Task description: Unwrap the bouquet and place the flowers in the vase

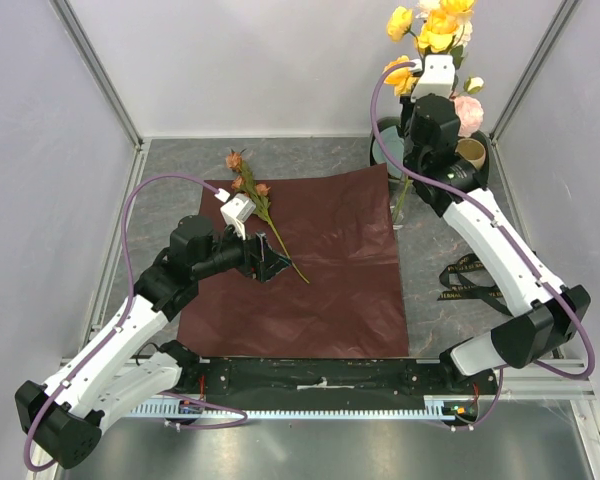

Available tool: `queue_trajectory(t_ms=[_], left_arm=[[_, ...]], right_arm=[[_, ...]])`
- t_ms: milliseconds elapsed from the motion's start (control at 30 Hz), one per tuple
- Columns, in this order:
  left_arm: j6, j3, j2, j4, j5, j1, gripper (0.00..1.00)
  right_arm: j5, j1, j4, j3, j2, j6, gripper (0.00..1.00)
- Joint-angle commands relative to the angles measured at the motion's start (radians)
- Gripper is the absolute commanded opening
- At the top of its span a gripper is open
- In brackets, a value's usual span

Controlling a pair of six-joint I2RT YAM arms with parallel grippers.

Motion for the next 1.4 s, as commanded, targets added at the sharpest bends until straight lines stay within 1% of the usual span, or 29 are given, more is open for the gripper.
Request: queue_trajectory(t_ms=[0,133,433,700,867,967,1167,1200,1233,1367], left_arm=[[0.036,-0.001,-0.013,0.016,0.010,0.008,0.82],[0.036,0.001,-0.011,0.017,0.013,0.008,0.82],[0.036,-0.001,-0.008,0.020,0.015,0.008,0.82],[0.036,0.001,-0.007,0.020,0.013,0.008,0.82],[0.037,0.001,-0.008,0.020,0.016,0.008,0.82],[0.037,-0.001,-0.014,0.020,0.013,0.008,0.82],[0.039,0.001,-0.013,0.019,0.015,0.006,0.82],[0.039,0.001,-0.013,0.019,0.016,0.008,0.82],[0.039,-0.001,-0.013,0.019,0.018,0.008,0.82],[0.040,-0.001,-0.015,0.019,0.019,0.008,0.82]], right_arm=[[-0.009,-0.007,0.057,-0.042,-0.041,0.025,0.04],[-0.013,-0.005,0.080,-0.093,-0.050,0.036,0.06],[-0.025,-0.005,0.094,-0.168,-0.048,0.068,0.07],[-0.015,-0.005,0.083,-0.138,-0.056,0.076,0.06],[-0.010,-0.005,0.086,-0.085,-0.036,0.019,0.05],[-0.077,-0.005,0.103,-0.079,-0.036,-0.045,0.06],[-0.205,-0.011,0.132,-0.088,-0.045,-0.098,0.06],[-0.229,-0.014,0.132,-0.094,-0.045,-0.116,0.08],[-0.284,-0.016,0.131,-0.098,-0.045,-0.127,0.09],[-0.390,-0.028,0.131,-0.104,-0.044,-0.185,0.07]])
